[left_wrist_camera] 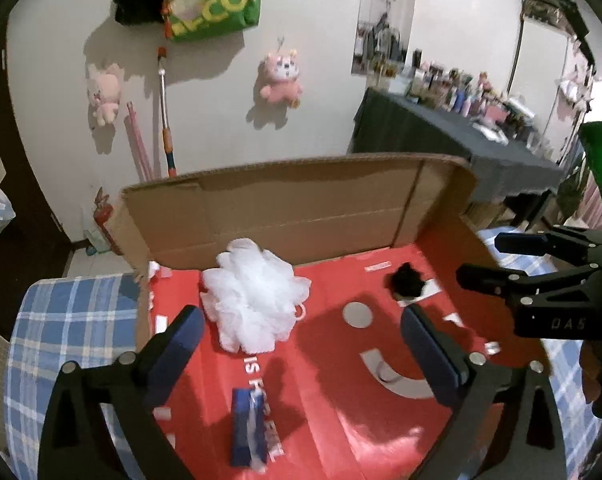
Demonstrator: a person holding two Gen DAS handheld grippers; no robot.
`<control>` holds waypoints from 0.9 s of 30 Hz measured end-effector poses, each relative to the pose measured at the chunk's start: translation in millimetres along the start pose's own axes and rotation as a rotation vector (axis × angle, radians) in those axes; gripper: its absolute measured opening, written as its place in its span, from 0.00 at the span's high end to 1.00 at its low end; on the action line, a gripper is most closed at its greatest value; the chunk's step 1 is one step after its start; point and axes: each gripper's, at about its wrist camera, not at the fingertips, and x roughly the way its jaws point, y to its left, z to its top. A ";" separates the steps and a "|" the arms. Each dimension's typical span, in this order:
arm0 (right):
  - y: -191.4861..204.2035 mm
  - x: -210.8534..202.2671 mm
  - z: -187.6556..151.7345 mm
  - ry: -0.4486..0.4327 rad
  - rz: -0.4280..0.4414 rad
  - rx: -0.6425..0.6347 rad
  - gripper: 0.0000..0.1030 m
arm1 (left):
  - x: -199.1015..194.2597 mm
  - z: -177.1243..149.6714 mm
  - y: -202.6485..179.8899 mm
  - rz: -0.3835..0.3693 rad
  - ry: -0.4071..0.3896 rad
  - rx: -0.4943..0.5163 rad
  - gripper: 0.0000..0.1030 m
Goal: Organize soft objects
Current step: 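Open both grippers to drop the white puff and black ball into the box, then withdraw both grippers from the box back toward the items on the table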
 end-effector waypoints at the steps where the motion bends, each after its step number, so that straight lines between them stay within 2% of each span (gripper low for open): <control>1: 2.4 -7.4 1.9 -0.013 -0.002 -0.007 0.29 | -10.0 -2.1 -0.7 -0.007 -0.018 -0.006 0.01; 6: 17.8 -53.0 -18.9 -0.087 0.010 -0.010 0.24 | -58.8 -18.9 -4.8 -0.038 -0.082 -0.038 0.00; 13: 32.0 -112.4 -56.7 -0.202 0.002 -0.045 0.19 | -120.9 -43.1 -18.1 -0.052 -0.181 -0.026 0.00; 19: 38.5 -161.0 -94.2 -0.304 0.060 -0.036 0.19 | -167.4 -72.0 -29.4 -0.081 -0.249 -0.018 0.00; 24: 45.2 -197.1 -127.8 -0.384 0.043 -0.038 0.11 | -201.1 -98.9 -40.0 -0.093 -0.312 -0.017 0.00; 27: 49.7 -212.3 -153.1 -0.432 0.026 -0.040 0.10 | -216.3 -120.2 -44.6 -0.096 -0.337 -0.027 0.00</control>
